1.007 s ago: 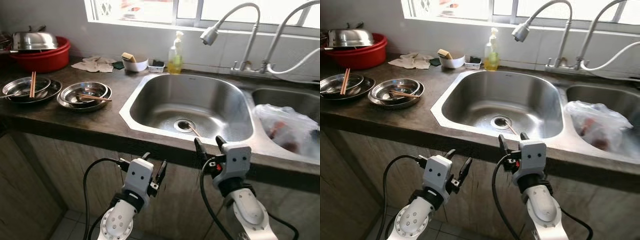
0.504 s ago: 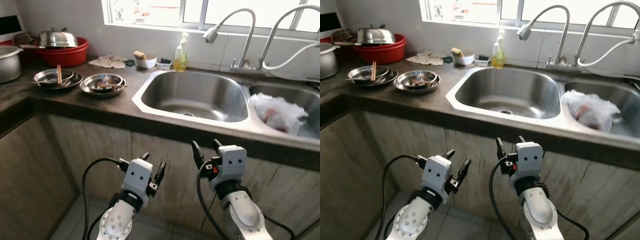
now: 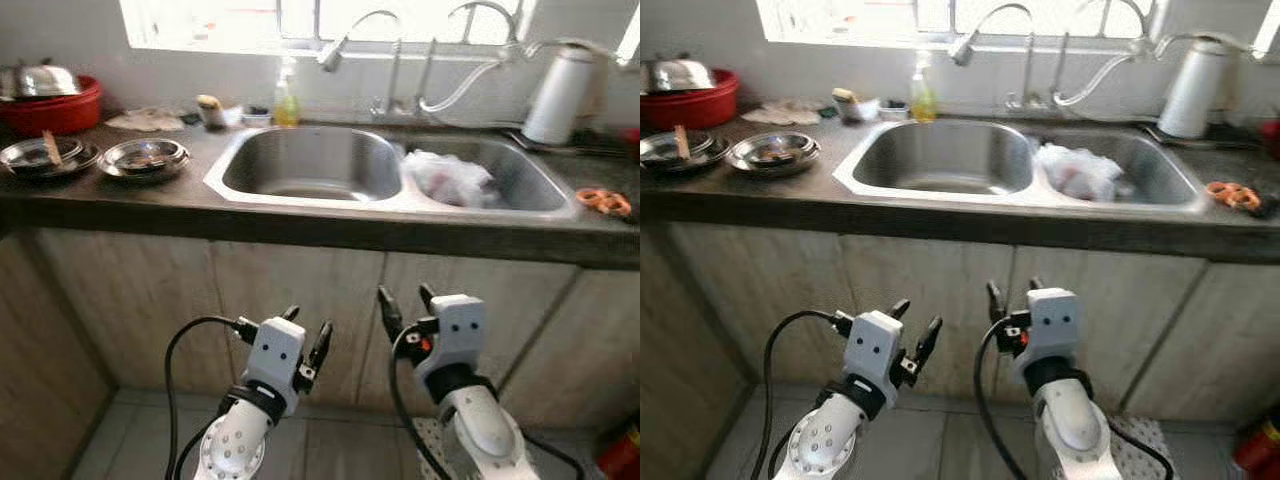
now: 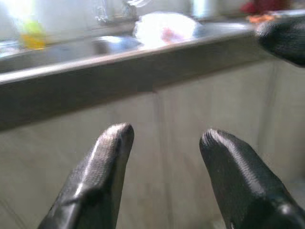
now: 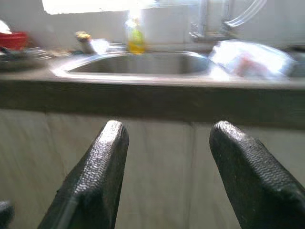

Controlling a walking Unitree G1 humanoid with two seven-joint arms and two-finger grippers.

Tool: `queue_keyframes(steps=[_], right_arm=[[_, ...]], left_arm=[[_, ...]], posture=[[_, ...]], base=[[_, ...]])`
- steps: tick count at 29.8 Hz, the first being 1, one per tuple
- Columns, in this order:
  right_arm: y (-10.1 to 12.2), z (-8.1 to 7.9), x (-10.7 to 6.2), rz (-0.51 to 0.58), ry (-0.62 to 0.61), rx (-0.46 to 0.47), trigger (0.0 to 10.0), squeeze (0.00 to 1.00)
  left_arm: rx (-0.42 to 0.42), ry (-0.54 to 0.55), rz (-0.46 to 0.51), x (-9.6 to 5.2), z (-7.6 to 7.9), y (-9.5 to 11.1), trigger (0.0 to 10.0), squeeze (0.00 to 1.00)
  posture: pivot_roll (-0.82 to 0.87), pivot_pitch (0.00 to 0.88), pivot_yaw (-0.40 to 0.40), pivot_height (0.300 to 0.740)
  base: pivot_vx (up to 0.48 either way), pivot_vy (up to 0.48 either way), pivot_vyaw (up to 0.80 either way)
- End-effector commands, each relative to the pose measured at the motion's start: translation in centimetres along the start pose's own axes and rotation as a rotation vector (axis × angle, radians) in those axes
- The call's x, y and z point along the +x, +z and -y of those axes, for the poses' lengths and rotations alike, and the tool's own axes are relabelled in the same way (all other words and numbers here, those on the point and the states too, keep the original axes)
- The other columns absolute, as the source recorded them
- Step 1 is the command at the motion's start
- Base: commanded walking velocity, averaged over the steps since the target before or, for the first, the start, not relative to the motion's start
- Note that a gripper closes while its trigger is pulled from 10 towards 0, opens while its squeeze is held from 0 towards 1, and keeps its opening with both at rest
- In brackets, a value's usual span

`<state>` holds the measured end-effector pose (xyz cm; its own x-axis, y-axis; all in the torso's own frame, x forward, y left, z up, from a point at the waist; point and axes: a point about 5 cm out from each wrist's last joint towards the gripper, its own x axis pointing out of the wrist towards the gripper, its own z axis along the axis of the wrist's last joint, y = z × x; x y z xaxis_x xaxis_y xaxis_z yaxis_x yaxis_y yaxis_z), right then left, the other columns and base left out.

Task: Kitchen organization

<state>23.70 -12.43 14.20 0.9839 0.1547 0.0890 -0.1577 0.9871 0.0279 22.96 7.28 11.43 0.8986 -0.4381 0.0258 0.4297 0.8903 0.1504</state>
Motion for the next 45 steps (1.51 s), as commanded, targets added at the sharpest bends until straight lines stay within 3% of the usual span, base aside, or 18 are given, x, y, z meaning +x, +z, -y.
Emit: queue_keyframes(steps=[1,22,27,45], right_arm=[[0.3,-0.1,0.2,0.016,0.003,0.006,10.0,0.0],[-0.5,-0.5,-0.2,-0.021,0.057,-0.013,10.0,0.0],[-0.6,-0.5,-0.2,-0.029,0.056,-0.009,10.0,0.0],[-1.3,-0.3,-0.2,-0.063,0.046,-0.018,10.0,0.0]], left_arm=[[0.014,0.01,0.004,0.0,-0.2,0.2,10.0,0.0],[0.008,0.011,0.002,0.0,0.0,0.2,10.0,0.0],[0.001,0.032,0.002,0.2,-0.2,0.3,10.0,0.0],[0.002,0.032,-0.006,0.3,-0.1,0.1,10.0,0.0]], posture=[[0.0,0.0,-0.028,0.74],[0.0,0.0,-0.032,0.74],[0.0,0.0,-0.032,0.74],[-0.01,0.0,-0.031,0.74]], base=[[-0.345,0.0,0.0],[-0.335,0.0,0.8],[0.0,0.0,0.73],[0.119,0.0,0.0]])
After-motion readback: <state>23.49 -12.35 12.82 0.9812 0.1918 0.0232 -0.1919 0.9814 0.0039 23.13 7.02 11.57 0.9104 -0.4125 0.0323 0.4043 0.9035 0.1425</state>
